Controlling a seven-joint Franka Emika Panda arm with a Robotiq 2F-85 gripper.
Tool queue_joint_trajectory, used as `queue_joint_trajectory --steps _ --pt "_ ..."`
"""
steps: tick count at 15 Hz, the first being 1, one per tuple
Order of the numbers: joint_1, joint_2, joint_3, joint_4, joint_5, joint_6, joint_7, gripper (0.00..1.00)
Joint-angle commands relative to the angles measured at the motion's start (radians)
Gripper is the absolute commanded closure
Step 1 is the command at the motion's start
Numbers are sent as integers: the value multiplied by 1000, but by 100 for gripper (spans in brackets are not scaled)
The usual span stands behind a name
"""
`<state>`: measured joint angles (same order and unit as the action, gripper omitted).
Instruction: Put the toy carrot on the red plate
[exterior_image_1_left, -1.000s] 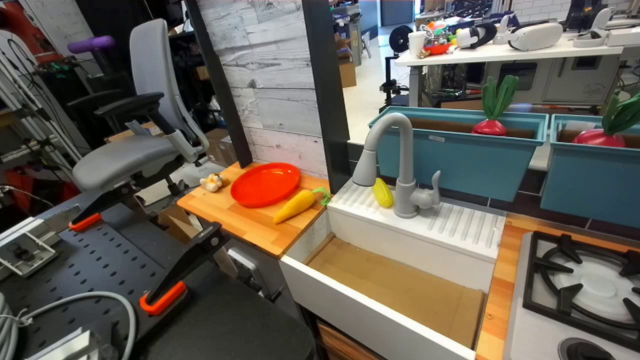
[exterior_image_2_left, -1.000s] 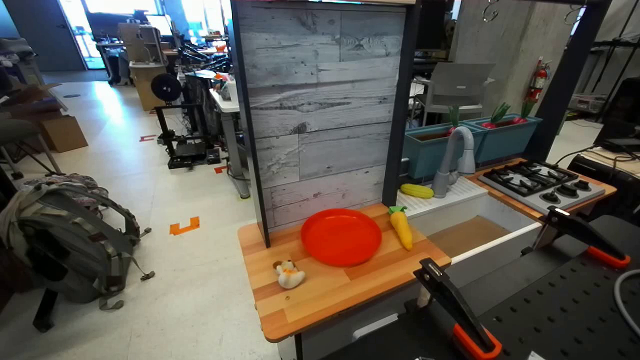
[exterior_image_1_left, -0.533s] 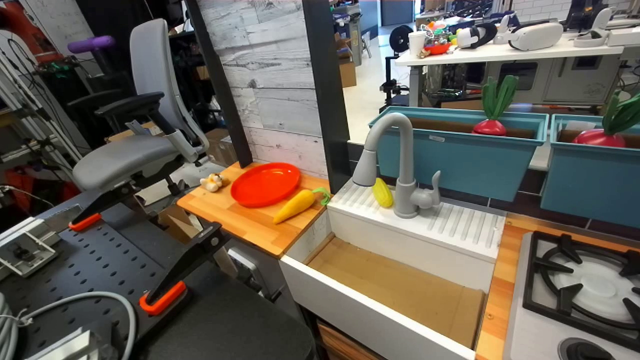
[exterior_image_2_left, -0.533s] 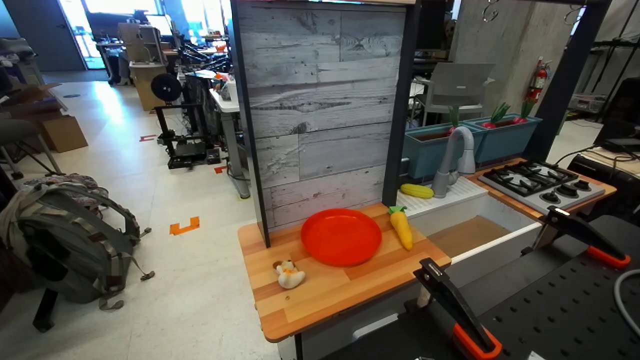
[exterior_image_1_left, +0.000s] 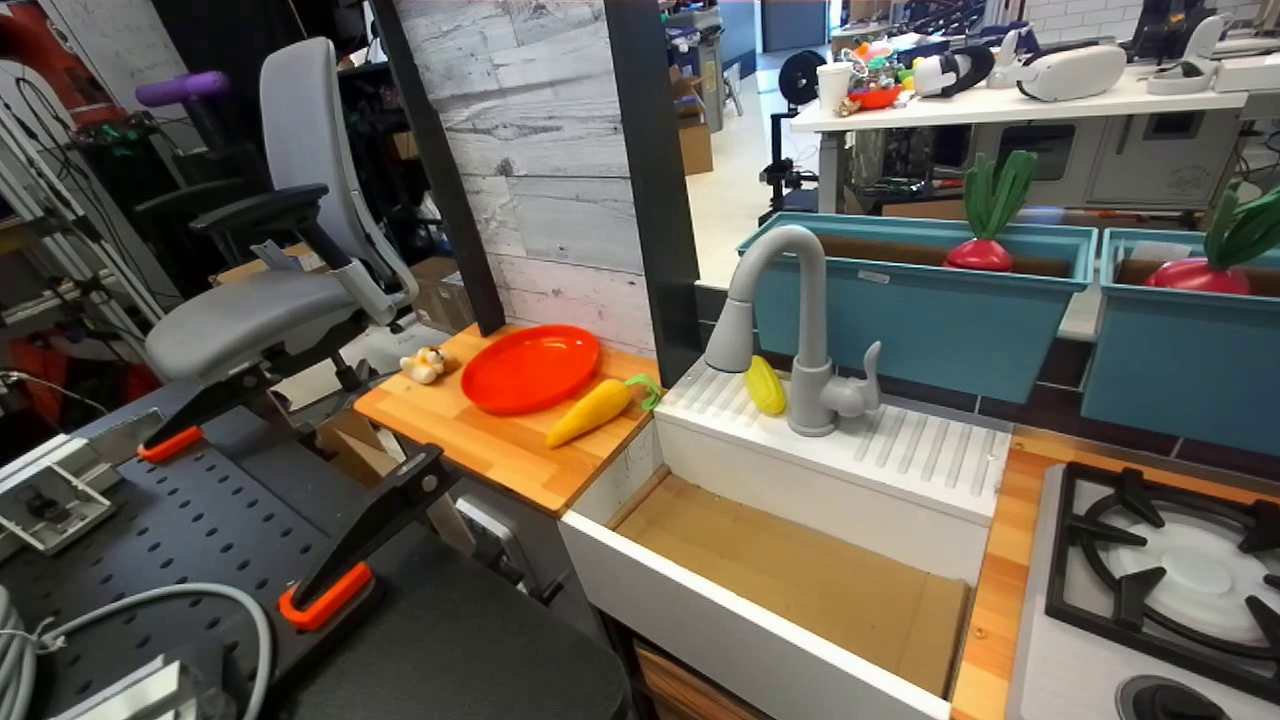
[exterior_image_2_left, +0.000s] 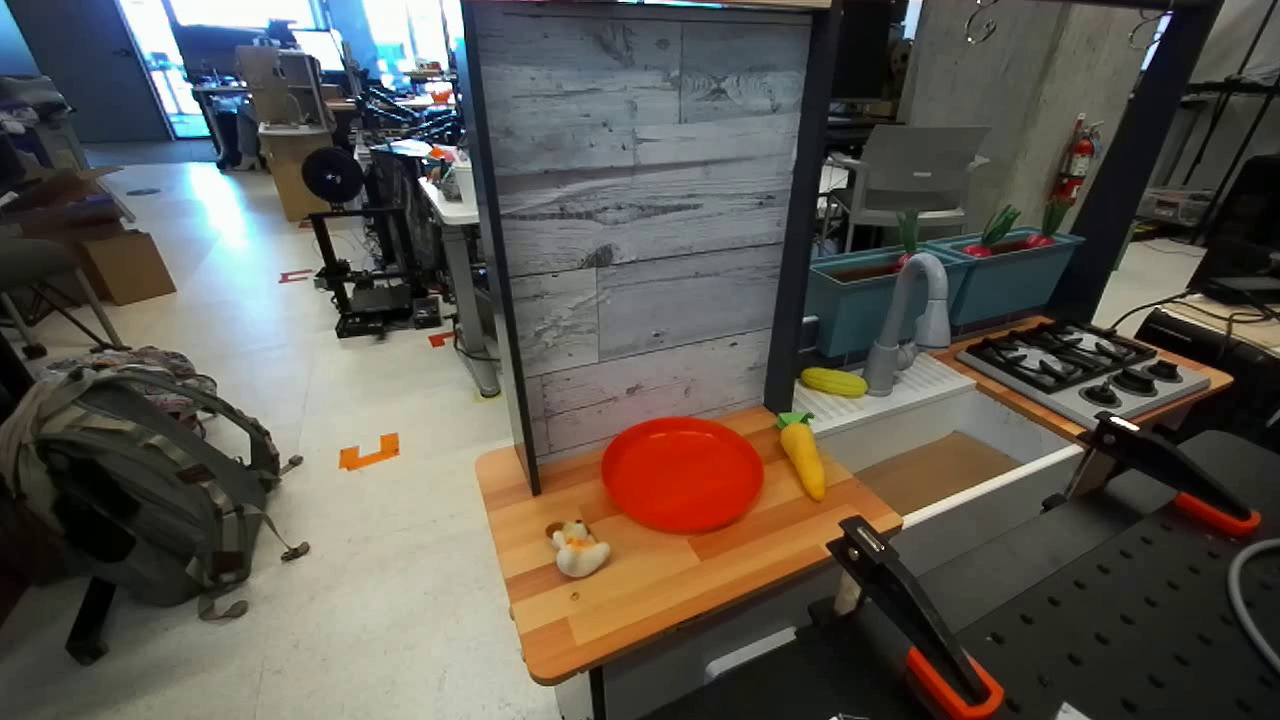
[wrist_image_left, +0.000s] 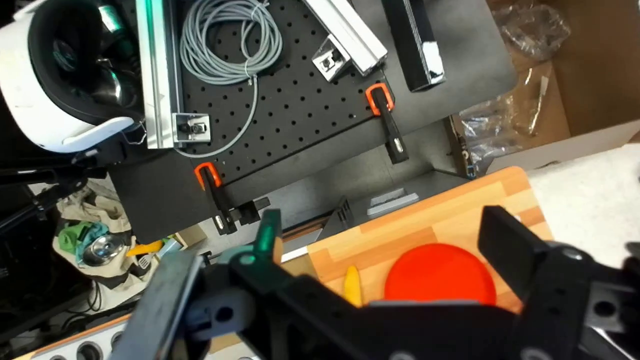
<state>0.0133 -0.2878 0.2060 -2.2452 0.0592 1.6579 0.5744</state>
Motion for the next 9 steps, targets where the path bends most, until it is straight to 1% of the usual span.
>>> queue_joint_trajectory --steps 1,3,5,9 --pt "-2 26 -9 -77 -42 173 79 0" --pt "-5 48 -23 -120 -38 281 99 0" --pt "-8 73 -42 -165 -40 394 85 0" --pt "-28 128 -68 -261 -106 624 118 0"
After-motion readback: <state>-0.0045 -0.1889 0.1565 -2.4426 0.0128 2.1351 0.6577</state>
